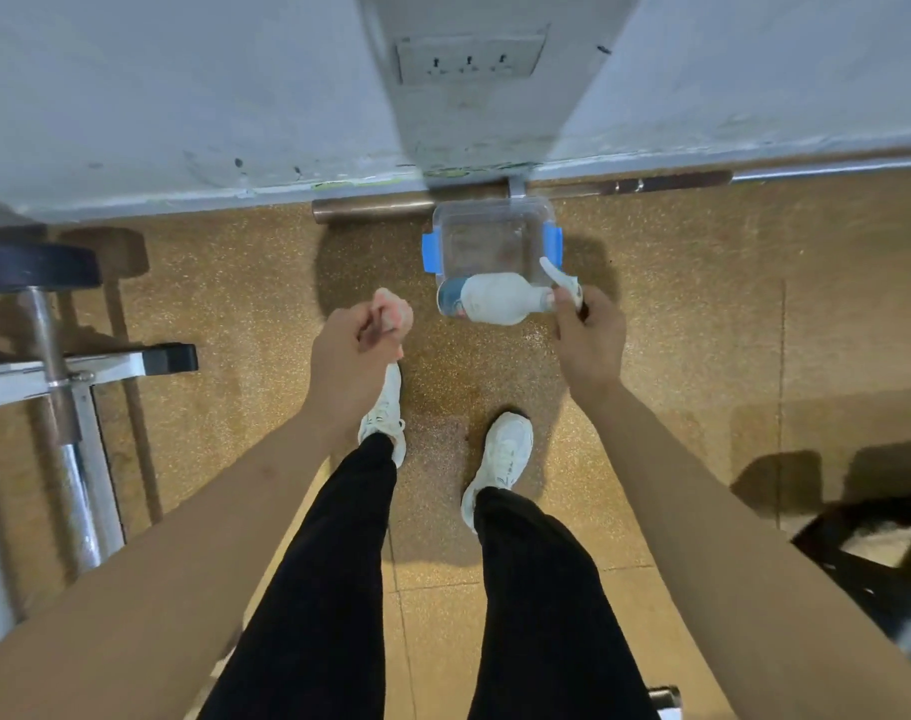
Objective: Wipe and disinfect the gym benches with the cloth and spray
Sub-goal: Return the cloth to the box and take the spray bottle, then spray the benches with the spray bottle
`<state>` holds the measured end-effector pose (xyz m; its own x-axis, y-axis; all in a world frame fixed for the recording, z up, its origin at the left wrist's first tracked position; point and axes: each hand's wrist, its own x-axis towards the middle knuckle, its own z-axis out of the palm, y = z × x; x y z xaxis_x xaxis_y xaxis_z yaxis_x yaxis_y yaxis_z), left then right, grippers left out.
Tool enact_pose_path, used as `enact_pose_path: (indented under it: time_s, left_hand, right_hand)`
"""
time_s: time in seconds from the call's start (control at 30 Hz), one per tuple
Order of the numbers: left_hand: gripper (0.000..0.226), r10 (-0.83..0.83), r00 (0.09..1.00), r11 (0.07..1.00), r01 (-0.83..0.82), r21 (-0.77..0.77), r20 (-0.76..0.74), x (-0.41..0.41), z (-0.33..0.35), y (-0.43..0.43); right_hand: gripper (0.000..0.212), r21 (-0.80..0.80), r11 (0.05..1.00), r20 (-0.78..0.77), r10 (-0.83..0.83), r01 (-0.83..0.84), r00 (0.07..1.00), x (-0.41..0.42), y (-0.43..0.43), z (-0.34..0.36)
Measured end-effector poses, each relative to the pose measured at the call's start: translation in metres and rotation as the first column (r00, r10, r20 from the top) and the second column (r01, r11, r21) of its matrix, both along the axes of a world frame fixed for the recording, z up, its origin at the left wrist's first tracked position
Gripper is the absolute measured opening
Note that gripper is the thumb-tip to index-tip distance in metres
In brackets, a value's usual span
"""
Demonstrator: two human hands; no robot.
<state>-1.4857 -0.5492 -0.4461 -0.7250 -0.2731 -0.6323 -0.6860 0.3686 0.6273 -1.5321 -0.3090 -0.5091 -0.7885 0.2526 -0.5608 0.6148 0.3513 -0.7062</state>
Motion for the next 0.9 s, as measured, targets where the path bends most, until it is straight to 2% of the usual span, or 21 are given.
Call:
enact_pose_path:
  time_s: [0.13,0.23,0.33,0.4,0.47,0.53,0.57,0.63,0.7,0.8,0.9]
  left_hand:
    - [0.028,0.021,1.000,1.000,-0.021,-0.013,0.004,0.012,0.062,0.001]
    - [0.004,-0.041,0.999,0.998,0.040,0.040,0.027,0.026,0.117,0.005]
    - [0.018,-0.072,0.995,0.969,0.052,0.243,0.074,0.039,0.175,0.017]
    - [0.021,-0.134,0.983,0.905,0.068,0.420,0.129,0.048,0.220,0.027]
    - [0.021,-0.268,0.957,0.832,0.172,0.527,0.111,0.056,0.256,0.034]
    - [0.041,-0.423,0.906,0.778,0.344,0.526,0.034,0.059,0.284,0.037]
    - [0.056,-0.508,0.862,0.742,0.445,0.501,-0.014,0.057,0.297,0.038]
    - [0.070,-0.645,0.760,0.658,0.606,0.447,-0.082,0.054,0.320,0.047]
    - [0.067,-0.699,0.704,0.601,0.674,0.429,-0.127,0.058,0.345,0.062]
    - [0.058,-0.702,0.685,0.544,0.693,0.473,-0.196,0.075,0.371,0.090]
    - [0.058,-0.743,0.626,0.447,0.728,0.519,-0.237,0.101,0.388,0.120]
  right_hand:
    - [0.039,-0.194,0.952,0.023,-0.236,0.236,0.971,0.041,0.008,0.103]
    - [0.038,-0.304,0.870,0.068,-0.386,0.387,0.920,0.069,0.015,0.180]
    - [0.042,-0.359,0.776,0.086,-0.526,0.519,0.846,0.094,0.023,0.243]
    - [0.044,-0.410,0.690,0.088,-0.621,0.596,0.779,0.107,0.026,0.280]
    - [0.044,-0.419,0.631,0.068,-0.695,0.653,0.716,0.116,0.030,0.315]
    - [0.041,-0.413,0.562,0.046,-0.773,0.717,0.633,0.124,0.034,0.348]
    - [0.039,-0.420,0.516,0.040,-0.811,0.747,0.583,0.129,0.036,0.363]
    - [0.037,-0.444,0.438,0.021,-0.867,0.781,0.498,0.141,0.042,0.391]
    - [0.033,-0.466,0.368,-0.021,-0.914,0.805,0.405,0.156,0.049,0.414]
    - [0.019,-0.542,0.259,-0.042,-0.959,0.800,0.281,0.185,0.059,0.446]
    - [0.041,-0.682,0.172,0.052,-0.958,0.711,0.282,0.224,0.072,0.471]
